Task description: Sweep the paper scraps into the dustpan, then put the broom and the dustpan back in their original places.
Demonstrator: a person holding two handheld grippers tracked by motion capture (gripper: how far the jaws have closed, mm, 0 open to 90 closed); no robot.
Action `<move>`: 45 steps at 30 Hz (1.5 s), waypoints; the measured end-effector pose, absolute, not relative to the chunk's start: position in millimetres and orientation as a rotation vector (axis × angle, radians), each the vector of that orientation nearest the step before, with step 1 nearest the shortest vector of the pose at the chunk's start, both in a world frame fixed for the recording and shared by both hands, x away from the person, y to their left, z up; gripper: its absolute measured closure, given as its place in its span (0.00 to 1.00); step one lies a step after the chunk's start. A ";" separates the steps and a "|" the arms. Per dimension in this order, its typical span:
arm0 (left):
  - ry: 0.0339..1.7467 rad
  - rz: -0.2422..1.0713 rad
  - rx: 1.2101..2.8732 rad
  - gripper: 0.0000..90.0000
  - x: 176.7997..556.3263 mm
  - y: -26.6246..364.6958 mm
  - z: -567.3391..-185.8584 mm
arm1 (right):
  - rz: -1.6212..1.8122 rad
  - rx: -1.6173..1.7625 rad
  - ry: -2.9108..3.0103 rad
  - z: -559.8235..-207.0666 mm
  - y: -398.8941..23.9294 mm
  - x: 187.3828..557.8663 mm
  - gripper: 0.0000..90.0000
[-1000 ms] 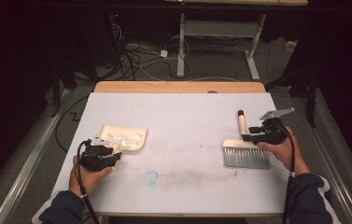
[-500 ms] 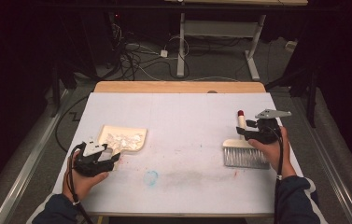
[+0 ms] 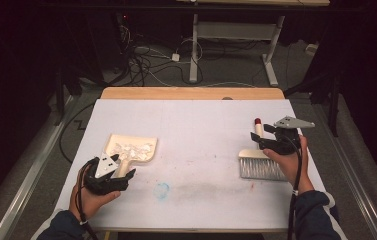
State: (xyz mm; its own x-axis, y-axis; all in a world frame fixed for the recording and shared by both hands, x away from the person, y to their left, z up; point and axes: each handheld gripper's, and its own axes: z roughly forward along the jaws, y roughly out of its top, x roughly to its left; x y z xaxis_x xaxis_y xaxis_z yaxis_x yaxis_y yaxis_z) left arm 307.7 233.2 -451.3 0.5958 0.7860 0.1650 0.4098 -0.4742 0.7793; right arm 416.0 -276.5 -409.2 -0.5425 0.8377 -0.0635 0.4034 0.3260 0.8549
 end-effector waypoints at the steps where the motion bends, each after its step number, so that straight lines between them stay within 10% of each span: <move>1: 0.933 0.669 2.107 0.29 307.5 232.8 -451.4 | 1.137 1.082 2.088 -408.4 -275.3 415.1 0.41; 45: 0.716 0.721 2.177 0.21 284.2 223.0 -456.3 | 1.166 0.864 2.043 -390.4 -245.9 350.8 0.24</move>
